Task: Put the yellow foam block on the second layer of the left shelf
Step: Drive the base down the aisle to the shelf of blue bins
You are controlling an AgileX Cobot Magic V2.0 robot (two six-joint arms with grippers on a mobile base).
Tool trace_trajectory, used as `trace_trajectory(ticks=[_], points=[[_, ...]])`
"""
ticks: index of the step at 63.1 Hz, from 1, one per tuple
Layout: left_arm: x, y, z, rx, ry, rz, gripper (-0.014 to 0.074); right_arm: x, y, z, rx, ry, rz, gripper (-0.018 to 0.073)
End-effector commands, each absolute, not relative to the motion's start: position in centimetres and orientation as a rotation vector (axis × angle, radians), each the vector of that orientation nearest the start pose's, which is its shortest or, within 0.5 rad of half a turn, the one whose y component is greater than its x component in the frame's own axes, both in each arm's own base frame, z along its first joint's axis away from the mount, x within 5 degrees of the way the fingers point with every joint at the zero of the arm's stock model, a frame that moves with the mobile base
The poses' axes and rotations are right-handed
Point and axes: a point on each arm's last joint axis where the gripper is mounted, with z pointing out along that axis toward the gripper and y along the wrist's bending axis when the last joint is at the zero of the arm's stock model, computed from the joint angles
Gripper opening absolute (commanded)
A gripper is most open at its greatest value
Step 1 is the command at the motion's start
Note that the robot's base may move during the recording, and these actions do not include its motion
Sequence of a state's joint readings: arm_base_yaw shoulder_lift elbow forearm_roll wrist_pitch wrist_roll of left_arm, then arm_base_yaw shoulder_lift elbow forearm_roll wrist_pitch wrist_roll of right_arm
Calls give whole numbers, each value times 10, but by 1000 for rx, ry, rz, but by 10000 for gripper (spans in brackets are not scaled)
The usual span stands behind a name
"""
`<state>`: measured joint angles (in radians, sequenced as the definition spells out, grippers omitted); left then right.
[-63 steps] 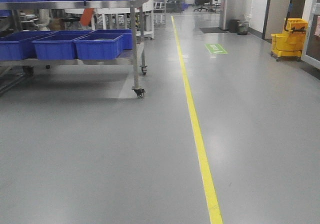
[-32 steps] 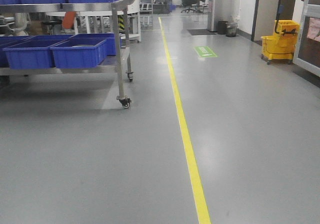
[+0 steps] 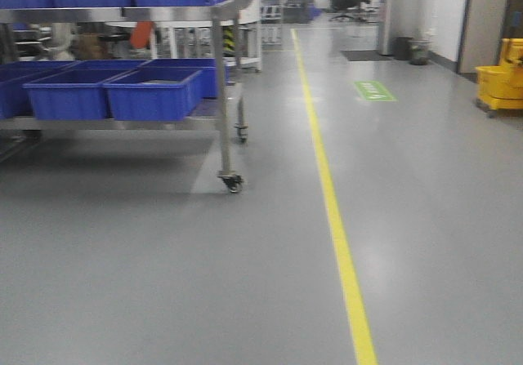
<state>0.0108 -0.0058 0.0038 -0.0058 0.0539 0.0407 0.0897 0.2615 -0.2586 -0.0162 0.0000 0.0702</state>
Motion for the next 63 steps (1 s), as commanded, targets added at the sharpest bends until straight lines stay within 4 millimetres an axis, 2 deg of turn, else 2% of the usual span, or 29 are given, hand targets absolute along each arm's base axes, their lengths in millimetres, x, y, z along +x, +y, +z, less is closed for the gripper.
trace_trajectory(ticks=[1, 63], points=[[55, 0, 208, 14, 1457, 27, 124, 74, 6, 302, -30, 1372, 108, 490], [55, 0, 208, 14, 1457, 27, 124, 74, 6, 302, -30, 1372, 108, 490]])
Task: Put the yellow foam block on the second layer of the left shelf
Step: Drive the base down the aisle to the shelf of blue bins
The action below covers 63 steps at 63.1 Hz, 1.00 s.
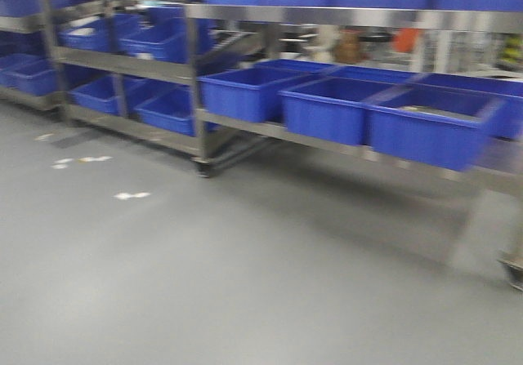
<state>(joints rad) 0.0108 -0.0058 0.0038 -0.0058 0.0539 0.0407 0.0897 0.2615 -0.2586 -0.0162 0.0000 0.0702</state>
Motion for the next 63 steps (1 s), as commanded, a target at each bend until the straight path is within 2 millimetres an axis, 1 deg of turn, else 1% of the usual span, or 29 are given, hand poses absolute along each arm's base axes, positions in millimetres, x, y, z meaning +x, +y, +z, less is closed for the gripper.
trace_trajectory(ticks=[1, 63], points=[[55, 0, 208, 14, 1457, 27, 124, 74, 6, 302, -30, 1372, 108, 490], [55, 0, 208, 14, 1457, 27, 124, 74, 6, 302, -30, 1372, 108, 490]])
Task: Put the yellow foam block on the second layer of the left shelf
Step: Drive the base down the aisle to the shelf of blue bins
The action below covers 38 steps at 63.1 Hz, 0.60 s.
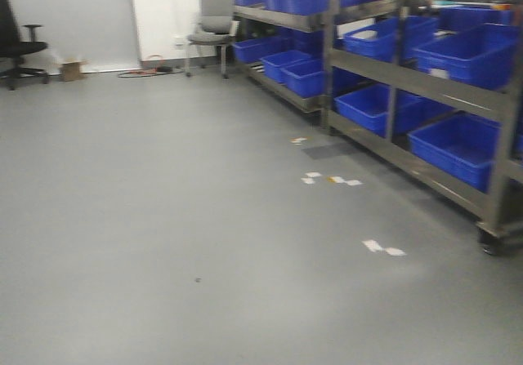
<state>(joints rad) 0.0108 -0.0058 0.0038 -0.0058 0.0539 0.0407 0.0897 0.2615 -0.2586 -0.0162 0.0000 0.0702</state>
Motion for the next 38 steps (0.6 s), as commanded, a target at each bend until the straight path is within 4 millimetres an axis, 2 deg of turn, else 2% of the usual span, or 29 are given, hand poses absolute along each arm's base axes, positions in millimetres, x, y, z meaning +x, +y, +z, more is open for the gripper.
trace_trajectory(ticks=[1, 38], points=[[55, 0, 208, 14, 1457, 27, 124, 74, 6, 302, -30, 1372, 108, 490], [55, 0, 208, 14, 1457, 27, 124, 74, 6, 302, -30, 1372, 108, 490]])
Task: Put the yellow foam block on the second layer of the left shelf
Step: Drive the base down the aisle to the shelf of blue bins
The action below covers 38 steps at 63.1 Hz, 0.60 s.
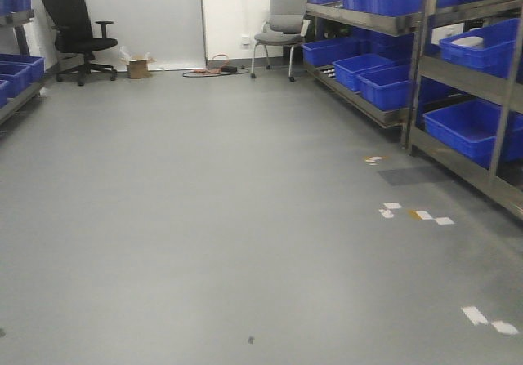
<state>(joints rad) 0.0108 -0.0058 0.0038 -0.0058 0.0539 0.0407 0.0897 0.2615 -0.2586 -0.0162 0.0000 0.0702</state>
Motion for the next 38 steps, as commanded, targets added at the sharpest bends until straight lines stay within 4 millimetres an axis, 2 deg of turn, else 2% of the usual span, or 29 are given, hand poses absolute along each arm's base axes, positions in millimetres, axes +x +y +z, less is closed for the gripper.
trace_trajectory(ticks=[1, 38], points=[[55, 0, 208, 14, 1457, 27, 124, 74, 6, 302, -30, 1372, 108, 490], [55, 0, 208, 14, 1457, 27, 124, 74, 6, 302, -30, 1372, 108, 490]])
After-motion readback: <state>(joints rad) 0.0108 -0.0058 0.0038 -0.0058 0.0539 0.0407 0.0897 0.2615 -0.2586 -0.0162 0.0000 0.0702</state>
